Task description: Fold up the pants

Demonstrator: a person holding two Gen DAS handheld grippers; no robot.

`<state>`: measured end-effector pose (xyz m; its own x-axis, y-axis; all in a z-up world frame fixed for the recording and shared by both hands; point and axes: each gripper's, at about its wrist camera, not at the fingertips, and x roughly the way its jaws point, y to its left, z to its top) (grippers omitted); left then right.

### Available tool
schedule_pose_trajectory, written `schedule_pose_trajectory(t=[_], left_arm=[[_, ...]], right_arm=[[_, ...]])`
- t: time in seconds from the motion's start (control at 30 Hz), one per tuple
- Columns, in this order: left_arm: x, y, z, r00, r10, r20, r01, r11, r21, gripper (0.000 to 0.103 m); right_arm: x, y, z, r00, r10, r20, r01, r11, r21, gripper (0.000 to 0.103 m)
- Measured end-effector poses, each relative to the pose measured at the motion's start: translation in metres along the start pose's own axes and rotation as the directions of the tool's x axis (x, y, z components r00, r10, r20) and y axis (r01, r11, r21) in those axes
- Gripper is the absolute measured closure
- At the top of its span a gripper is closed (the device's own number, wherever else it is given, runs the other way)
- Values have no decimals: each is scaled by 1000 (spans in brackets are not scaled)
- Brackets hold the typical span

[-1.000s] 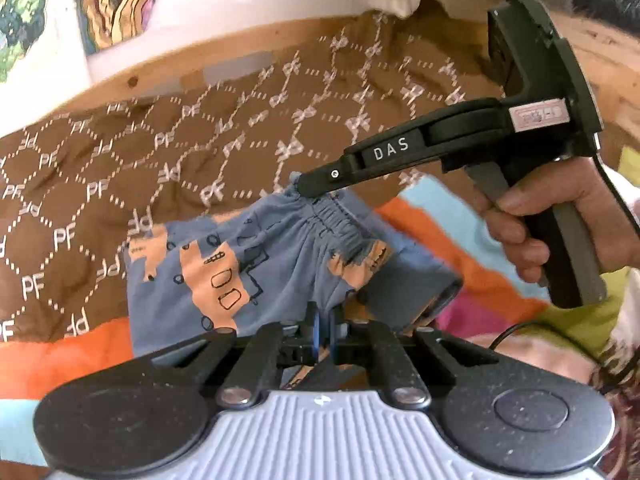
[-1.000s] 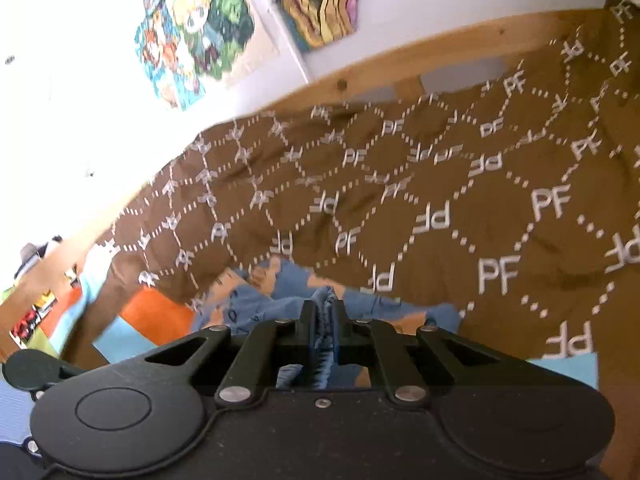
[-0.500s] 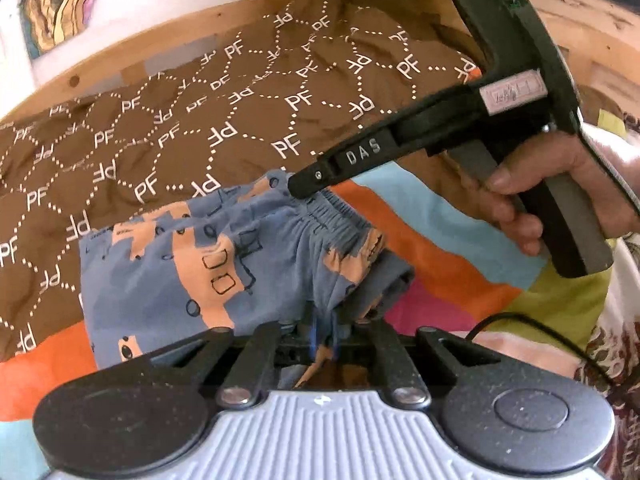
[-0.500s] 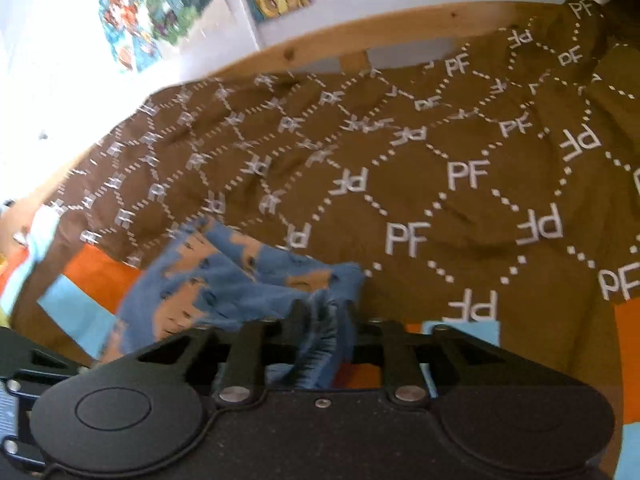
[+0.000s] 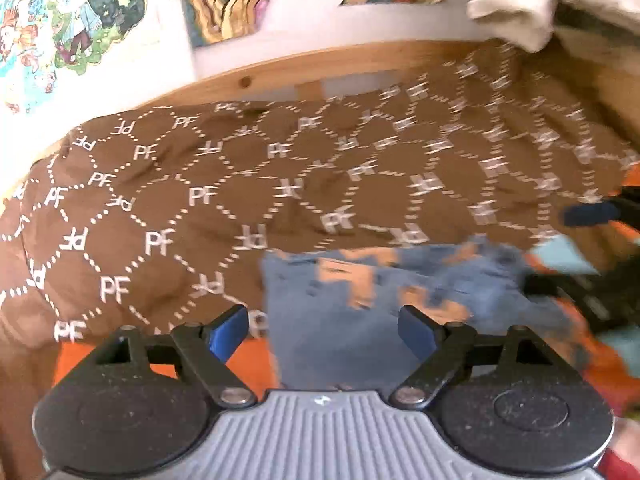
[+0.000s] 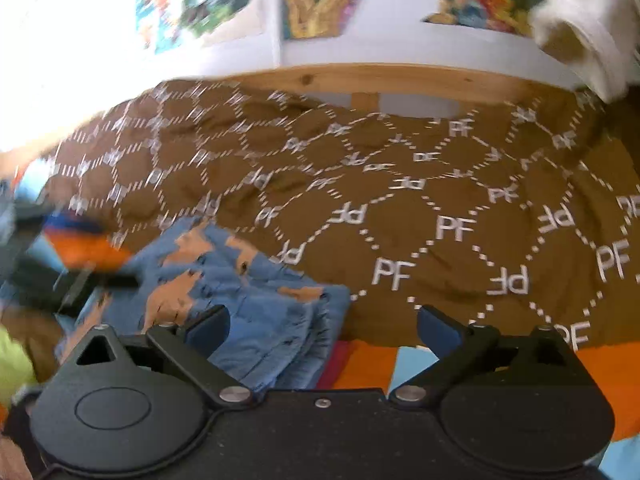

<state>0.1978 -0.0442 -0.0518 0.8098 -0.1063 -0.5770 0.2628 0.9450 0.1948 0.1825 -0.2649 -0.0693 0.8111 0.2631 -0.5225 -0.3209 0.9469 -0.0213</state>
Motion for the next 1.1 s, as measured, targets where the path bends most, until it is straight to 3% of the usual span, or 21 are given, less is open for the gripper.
schedule_pose_trajectory(t=[0.07,0.17,0.23,0.37,0.43,0.57,0.67,0.77,0.87,1.1], left_arm=[[23,1,5,997,55,-45,-53,998,47,17],[49,0,2,993,81,-89,-72,992,101,18],[59,2,-1,991,91,-96,-81,991,107,18],[55,13,-4,991,78,-105,-73,996,50,17],[45,18,-2,994,78,-78,-74,996,42,17],[31,29,6,1000,15,-4,-15,1000,-19,11],[48,27,13,999,8,-38,-10,999,-44,10],[72,24,13,995,7,-97,-14,998,-65,10],[92,30,13,987,22,-159,-38,994,-98,4],[83,45,15,985,17,-169,-46,984,-172,2]], right_arm=[[5,13,-2,999,-18,-35,15,995,-97,2],[15,28,-11,992,-66,-109,35,963,-268,1],[17,27,-15,990,-60,-129,19,954,-300,1],[11,11,-10,988,0,-152,-35,973,-229,1],[1,1,-4,994,30,-109,-49,983,-179,1],[-8,-12,4,999,-35,27,36,999,-33,1],[5,-21,6,996,-63,57,59,996,60,1],[30,-22,3,996,-86,7,85,996,28,1],[49,-22,-5,989,-145,-37,145,989,6,1],[40,-26,-7,991,-131,-5,131,990,53,1]])
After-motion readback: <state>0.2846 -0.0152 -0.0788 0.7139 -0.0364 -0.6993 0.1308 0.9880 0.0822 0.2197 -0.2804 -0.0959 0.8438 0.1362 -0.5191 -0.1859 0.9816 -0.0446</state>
